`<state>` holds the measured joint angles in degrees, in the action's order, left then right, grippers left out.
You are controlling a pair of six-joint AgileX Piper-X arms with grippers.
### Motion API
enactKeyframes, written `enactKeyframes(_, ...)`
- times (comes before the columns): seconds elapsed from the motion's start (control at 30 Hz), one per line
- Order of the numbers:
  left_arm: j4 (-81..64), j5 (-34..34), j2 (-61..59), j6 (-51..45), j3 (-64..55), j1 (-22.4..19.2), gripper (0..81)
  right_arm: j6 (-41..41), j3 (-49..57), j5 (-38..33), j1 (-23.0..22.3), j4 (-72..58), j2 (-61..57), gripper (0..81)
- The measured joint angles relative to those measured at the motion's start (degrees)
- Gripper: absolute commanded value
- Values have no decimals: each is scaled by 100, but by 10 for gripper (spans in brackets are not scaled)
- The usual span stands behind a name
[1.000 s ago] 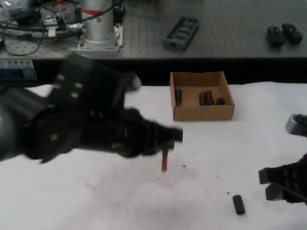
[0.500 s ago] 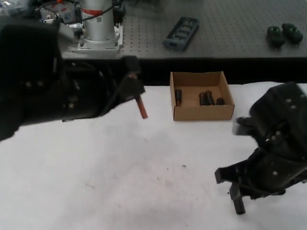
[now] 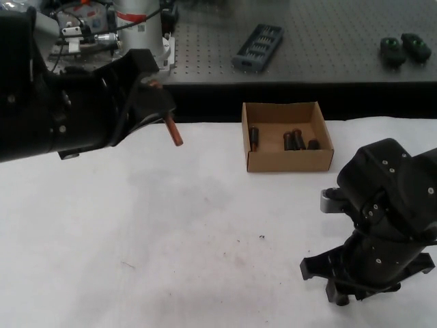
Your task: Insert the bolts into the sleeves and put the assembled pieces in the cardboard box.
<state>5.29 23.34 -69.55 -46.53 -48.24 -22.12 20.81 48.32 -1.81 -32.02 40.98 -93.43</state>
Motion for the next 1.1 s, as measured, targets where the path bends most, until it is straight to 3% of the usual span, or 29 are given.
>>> enactKeyframes(0.33, 0, 155, 0, -15, 0, 0, 6, 0, 43, 124, 0, -61, -287, 312)
enactKeyframes(0.43, 0, 264, 0, -19, 0, 0, 6, 7, 73, 181, 0, -35, -345, 236)
enactKeyframes(0.57, 0, 367, 0, -19, 0, 0, 6, 13, 92, 241, 0, 6, -362, 22)
enactKeyframes(0.7, 0, 385, 0, -19, 0, 0, 6, -182, 92, 181, 0, 6, -362, 53)
enactKeyframes(0.97, -835, 657, -20, -60, 6, 0, 6, -1196, -658, -1067, -5, -1362, 709, 54)
enactKeyframes(1.1, -1842, 979, -210, -424, 6, 0, 6, -1416, -1471, -2306, 73, -2709, 1806, 54)
